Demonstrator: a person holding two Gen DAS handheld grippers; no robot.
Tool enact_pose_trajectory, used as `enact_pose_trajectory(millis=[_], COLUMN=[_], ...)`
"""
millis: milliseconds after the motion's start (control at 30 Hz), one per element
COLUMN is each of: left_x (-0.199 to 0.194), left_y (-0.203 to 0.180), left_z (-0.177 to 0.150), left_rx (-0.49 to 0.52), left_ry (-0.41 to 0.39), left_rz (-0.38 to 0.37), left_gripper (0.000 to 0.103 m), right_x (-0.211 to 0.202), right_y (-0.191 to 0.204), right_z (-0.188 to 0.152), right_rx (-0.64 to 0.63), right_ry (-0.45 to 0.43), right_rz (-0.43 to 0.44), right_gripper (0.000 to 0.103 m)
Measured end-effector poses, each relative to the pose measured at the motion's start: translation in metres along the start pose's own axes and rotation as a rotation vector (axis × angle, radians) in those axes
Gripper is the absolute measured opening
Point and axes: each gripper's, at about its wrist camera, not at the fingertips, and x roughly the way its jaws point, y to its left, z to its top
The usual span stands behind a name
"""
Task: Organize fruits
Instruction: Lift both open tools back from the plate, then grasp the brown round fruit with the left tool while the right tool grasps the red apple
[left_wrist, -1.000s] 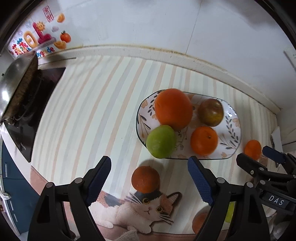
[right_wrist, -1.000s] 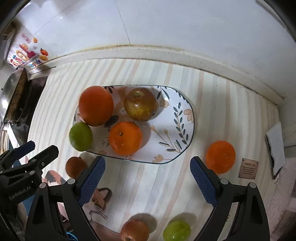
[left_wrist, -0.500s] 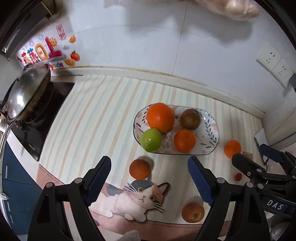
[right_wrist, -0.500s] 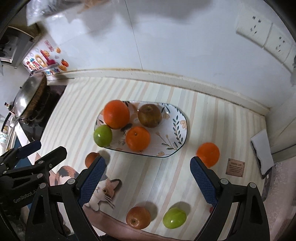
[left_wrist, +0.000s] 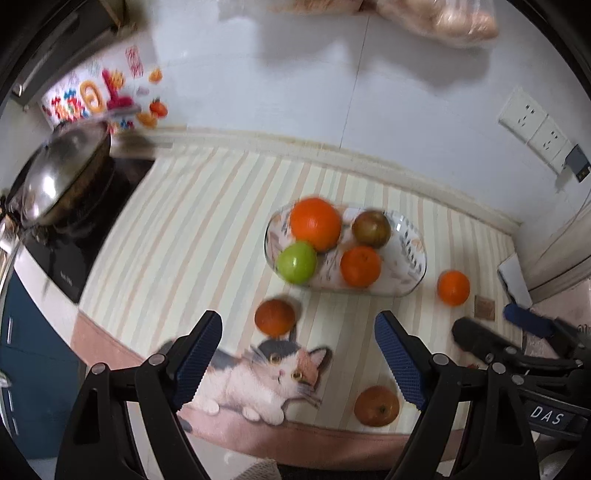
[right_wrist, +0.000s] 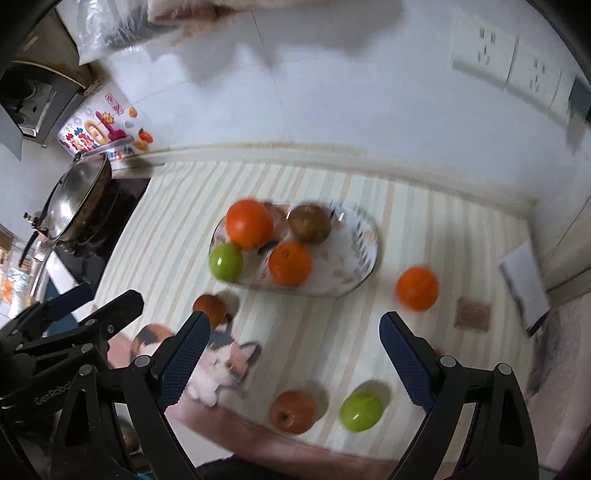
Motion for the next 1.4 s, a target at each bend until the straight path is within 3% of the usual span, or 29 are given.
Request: enact_pose_trajectory(millis=[200,433,500,600,900,1200,1300,1333,1400], left_x=[0.046,0.086,0.092,0.097,0.135,0.199,0.212,0.214,0.214], left_y=[0.019,0.041,0.046,0.052,0.043,0.025,0.024,0.024,0.023], left_z=[-0.046,-0.081,-0.083,-0.079,-0.021,0.016,0.015,0.014,0.013], left_rx=[-0.028,-0.073,-0.085,-0.096,-0.054,0.08,0.089,0.078,0.084], left_ry=[0.15,0.276,0.285,0.288,0.289,0.404,0.422,0.433,0.424], left_rz=[0.064,0.12,0.125,0.125,0.09,0.078,0.052,0.031,0.039], left_gripper=[0.084,0.084,0.084,0.084,0.084,0.084,0.067,0.053,0.053], right_x=[0.086,0.162,0.174,0.183,0.179,0.193,0.196,0.196,0.197], right_y=[-0.013,-0.011,-0.009,-0.006,-0.021,-0.025,-0.028,-0.029,-0.031], right_z=[-0.047,-0.09,-0.097,-0.103,-0.082,-0.059,-0.058,-0.057,-0.055], right_rx=[0.053,0.034,0.007,-0.038,0.011,0.05,0.069,0.074,0.076], right_ry=[0.289,0.476,0.489,0.483,0.414,0.419,0.434,0.44,0.446], right_rz=[0.068,0.046,0.018,-0.03,-0.037,-0.051,-0.036,-0.031,-0.018], right_gripper=[0.095,0.095,0.09,0.067,0.067,0.067,0.068,0.068,0.068])
